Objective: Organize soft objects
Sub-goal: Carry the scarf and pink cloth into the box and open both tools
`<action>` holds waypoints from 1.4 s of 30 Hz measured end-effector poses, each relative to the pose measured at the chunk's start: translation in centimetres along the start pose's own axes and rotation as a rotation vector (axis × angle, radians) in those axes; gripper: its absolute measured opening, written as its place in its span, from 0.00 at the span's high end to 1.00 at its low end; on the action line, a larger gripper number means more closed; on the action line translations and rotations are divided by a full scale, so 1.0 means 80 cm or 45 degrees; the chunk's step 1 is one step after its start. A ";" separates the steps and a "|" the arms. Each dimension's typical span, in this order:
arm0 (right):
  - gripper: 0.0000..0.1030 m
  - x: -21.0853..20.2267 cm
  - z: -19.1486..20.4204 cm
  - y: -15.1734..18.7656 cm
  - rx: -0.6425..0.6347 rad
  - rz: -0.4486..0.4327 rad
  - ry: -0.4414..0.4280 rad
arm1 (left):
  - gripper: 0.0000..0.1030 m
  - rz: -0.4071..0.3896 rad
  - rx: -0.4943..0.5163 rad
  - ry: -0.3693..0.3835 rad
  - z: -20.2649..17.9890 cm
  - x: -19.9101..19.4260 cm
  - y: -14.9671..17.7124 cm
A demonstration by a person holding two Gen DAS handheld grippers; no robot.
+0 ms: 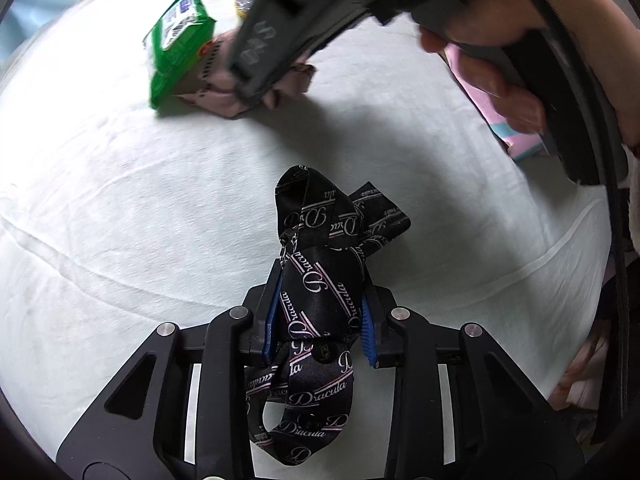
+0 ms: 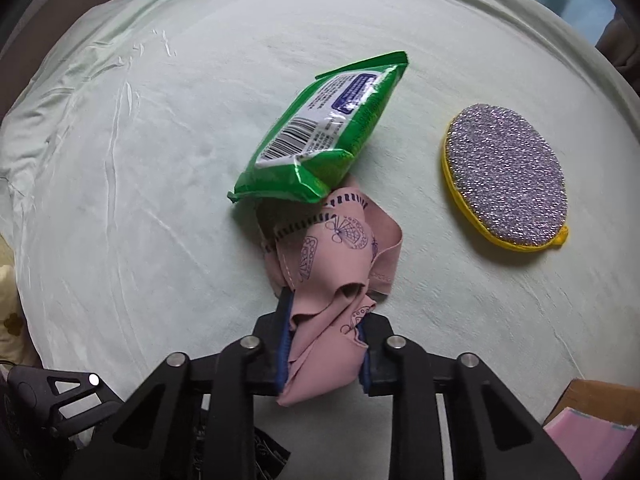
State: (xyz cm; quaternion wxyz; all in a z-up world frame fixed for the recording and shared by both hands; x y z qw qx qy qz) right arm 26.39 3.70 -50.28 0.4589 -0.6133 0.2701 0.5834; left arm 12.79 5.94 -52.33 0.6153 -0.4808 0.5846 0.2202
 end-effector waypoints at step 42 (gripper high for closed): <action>0.80 -0.439 -0.186 0.194 0.546 -0.396 0.031 | 0.73 -0.317 -0.125 -0.179 -0.218 -0.276 -0.228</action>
Point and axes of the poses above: each gripper's, at about its wrist camera, not at the fingertips, and x roughly the way its jaws point, z to its left, y to its underside, the point moved 7 cm from there along x, roughly the way its jaws point, and after that the axes turned 4 degrees about x, right-handed, at the moved point
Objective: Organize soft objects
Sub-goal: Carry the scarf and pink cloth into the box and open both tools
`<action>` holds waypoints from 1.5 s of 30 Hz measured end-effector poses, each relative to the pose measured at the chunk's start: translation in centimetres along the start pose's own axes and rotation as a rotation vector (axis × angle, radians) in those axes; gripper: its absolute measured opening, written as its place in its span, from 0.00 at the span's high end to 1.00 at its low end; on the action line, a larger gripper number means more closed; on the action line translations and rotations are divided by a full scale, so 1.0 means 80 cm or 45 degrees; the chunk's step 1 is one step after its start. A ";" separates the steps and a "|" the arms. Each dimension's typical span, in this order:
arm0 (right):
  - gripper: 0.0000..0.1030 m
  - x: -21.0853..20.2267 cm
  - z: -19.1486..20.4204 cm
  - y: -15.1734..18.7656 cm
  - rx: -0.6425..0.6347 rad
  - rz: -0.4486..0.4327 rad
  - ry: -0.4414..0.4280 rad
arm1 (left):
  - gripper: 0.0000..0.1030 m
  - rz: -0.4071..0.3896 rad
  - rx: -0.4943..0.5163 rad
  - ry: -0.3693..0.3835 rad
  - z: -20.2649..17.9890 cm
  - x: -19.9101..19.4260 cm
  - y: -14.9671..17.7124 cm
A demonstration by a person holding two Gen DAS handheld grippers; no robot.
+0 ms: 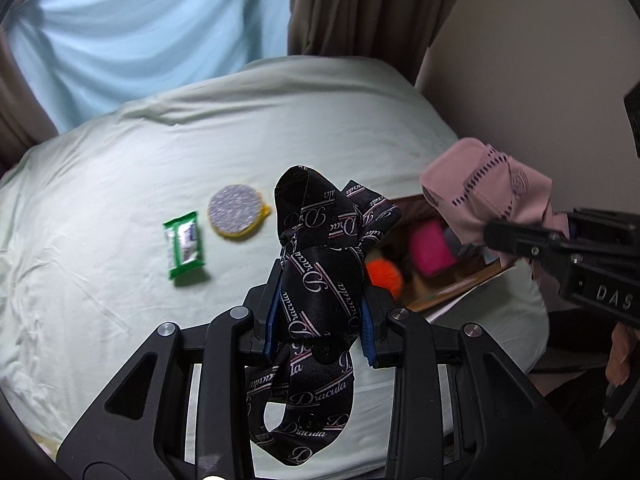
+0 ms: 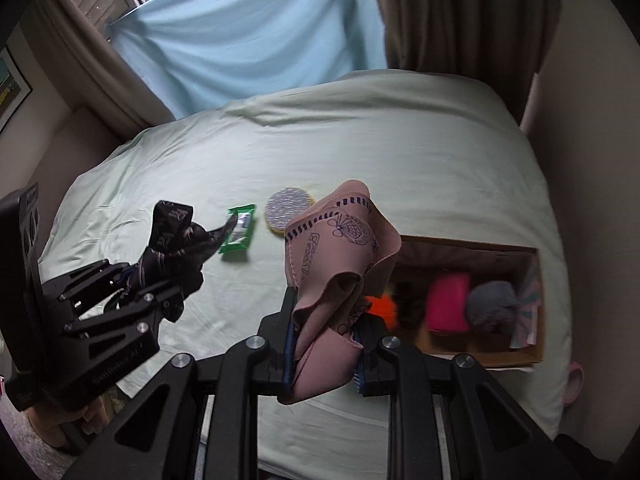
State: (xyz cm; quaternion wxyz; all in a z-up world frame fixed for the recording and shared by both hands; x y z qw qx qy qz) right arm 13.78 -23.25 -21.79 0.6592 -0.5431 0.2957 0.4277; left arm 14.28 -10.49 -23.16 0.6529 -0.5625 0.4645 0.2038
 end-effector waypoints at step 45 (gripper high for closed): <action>0.00 0.170 -0.264 -0.008 0.544 0.343 0.083 | 0.01 0.522 0.119 0.050 -0.158 0.305 -0.023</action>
Point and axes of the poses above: each gripper's, at about its wrist camera, not at the fingertips, and x roughly the way its jaws point, z to its left, y to its underside, the point moved 7 cm from there along x, roughly the way its jaws point, and after that the axes turned 4 degrees about x, right-handed, at the moved point
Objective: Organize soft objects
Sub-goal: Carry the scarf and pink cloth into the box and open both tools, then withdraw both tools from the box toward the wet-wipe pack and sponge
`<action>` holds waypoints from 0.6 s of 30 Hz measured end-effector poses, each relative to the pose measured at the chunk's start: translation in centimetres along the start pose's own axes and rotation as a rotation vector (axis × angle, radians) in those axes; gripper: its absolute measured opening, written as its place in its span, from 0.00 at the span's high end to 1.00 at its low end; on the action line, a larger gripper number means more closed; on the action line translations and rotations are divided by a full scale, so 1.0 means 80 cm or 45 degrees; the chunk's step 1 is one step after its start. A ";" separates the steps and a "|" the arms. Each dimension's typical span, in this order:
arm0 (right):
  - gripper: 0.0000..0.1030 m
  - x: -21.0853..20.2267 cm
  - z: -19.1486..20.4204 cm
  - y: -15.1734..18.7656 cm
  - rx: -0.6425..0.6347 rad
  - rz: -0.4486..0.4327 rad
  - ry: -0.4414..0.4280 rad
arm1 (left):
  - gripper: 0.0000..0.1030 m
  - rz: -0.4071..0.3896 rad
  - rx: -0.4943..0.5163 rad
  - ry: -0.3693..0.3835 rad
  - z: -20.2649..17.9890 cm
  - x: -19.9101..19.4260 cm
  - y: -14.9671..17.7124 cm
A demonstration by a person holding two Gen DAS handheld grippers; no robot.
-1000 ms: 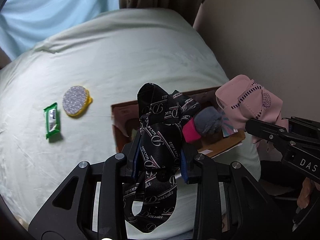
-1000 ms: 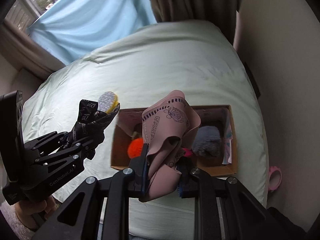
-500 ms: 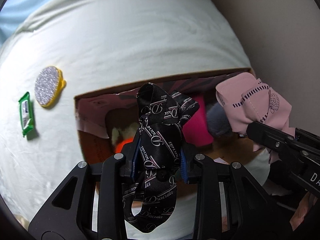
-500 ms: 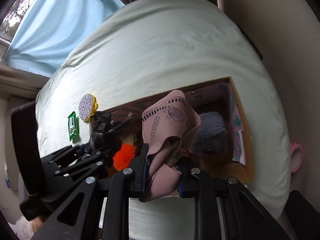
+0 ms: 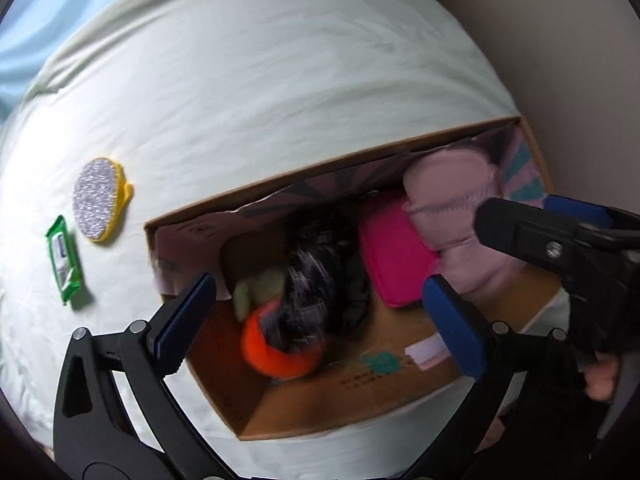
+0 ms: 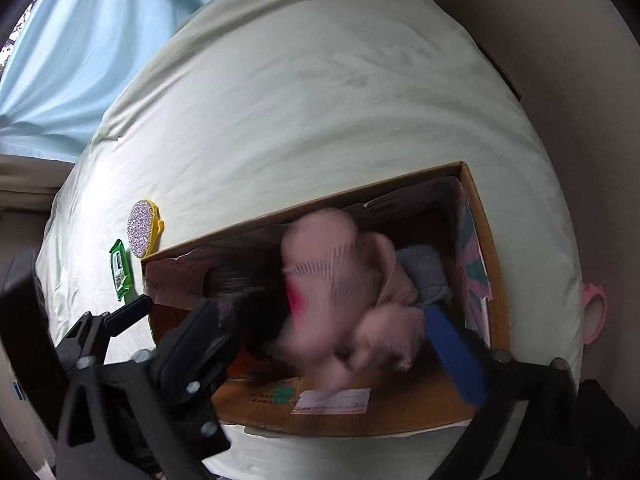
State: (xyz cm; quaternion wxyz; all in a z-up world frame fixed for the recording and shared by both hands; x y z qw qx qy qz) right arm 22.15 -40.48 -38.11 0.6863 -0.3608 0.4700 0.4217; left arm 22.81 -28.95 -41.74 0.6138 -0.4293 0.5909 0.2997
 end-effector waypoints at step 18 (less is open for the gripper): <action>0.00 -0.042 0.014 0.005 -0.064 -0.135 0.024 | 0.01 -0.046 -0.012 -0.020 -0.007 -0.066 0.022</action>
Point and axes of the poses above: each gripper's, at about its wrist camera, not at the fingertips, and x roughly the way its jaws point, z to its left, y to its underside, the point moved 7 cm from there along x, roughly the way its jaws point, and after that the axes turned 4 degrees about x, right-handed, at the moved point
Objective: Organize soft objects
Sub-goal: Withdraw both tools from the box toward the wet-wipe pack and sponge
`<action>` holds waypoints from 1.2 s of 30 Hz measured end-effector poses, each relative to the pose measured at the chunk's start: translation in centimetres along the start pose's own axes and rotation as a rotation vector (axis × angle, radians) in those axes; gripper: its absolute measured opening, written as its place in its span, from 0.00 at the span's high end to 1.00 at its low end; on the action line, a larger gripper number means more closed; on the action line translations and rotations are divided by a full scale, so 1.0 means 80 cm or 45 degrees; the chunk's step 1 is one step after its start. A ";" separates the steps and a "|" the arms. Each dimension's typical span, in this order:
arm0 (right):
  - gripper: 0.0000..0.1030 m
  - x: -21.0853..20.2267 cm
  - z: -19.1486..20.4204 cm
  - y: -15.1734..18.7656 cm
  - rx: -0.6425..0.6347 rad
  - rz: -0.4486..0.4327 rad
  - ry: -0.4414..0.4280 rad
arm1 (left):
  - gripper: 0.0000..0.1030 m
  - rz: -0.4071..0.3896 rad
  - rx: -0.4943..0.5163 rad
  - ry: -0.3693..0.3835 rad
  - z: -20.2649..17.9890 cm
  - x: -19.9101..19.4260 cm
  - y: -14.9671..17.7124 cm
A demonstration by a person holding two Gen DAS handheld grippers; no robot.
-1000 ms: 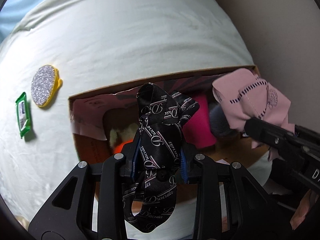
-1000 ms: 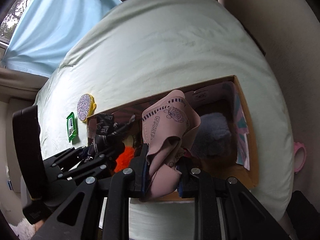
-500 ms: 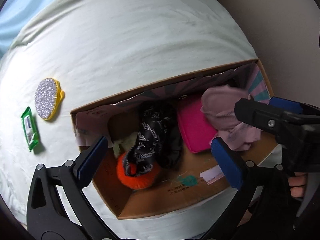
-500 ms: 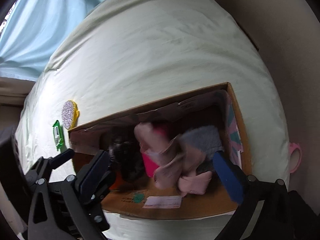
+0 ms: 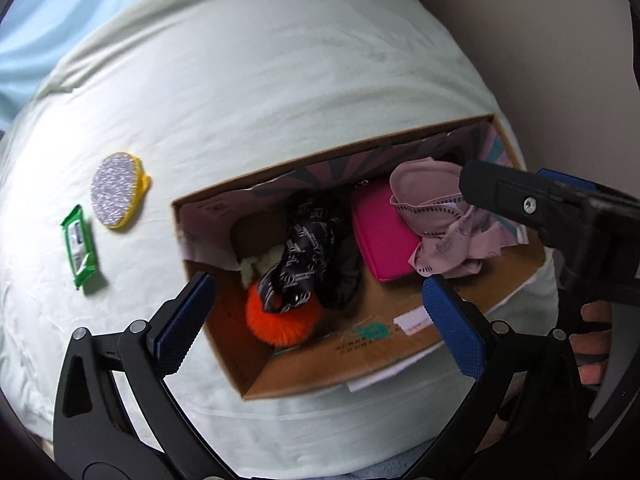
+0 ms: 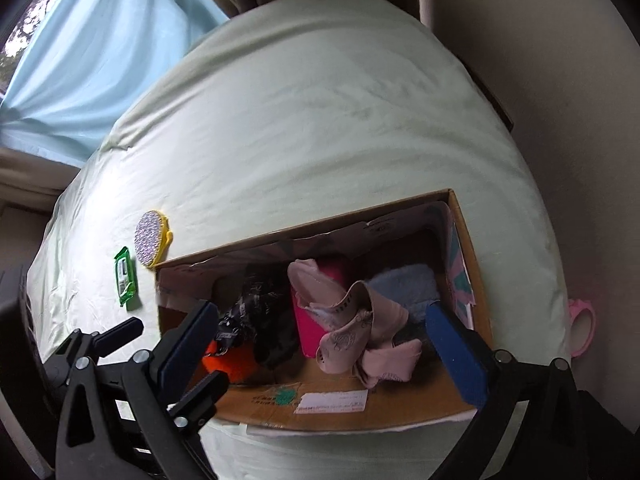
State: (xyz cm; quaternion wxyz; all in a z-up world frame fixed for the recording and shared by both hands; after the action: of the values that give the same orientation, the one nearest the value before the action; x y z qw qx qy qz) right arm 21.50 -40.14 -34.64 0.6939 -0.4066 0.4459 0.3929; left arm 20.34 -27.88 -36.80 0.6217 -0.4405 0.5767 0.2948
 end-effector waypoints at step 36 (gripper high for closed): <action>0.00 -0.112 0.282 0.118 -0.428 -0.236 -0.134 | 0.01 -0.336 -0.456 -0.102 0.307 -0.196 0.181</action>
State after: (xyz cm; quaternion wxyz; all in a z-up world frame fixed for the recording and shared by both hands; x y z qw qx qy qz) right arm 17.03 -17.73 -22.13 0.6717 -0.5349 0.2979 0.4172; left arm 16.34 2.49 -25.79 0.5890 -0.6034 0.4275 0.3260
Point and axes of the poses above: each gripper's, at about its wrist camera, not at the fingertips, and x roughly the way its jaws point, z to its left, y to its underside, the point moved 7 cm from there along x, roughly the way its jaws point, and after that the axes turned 4 degrees about x, right-handed, at the moved point
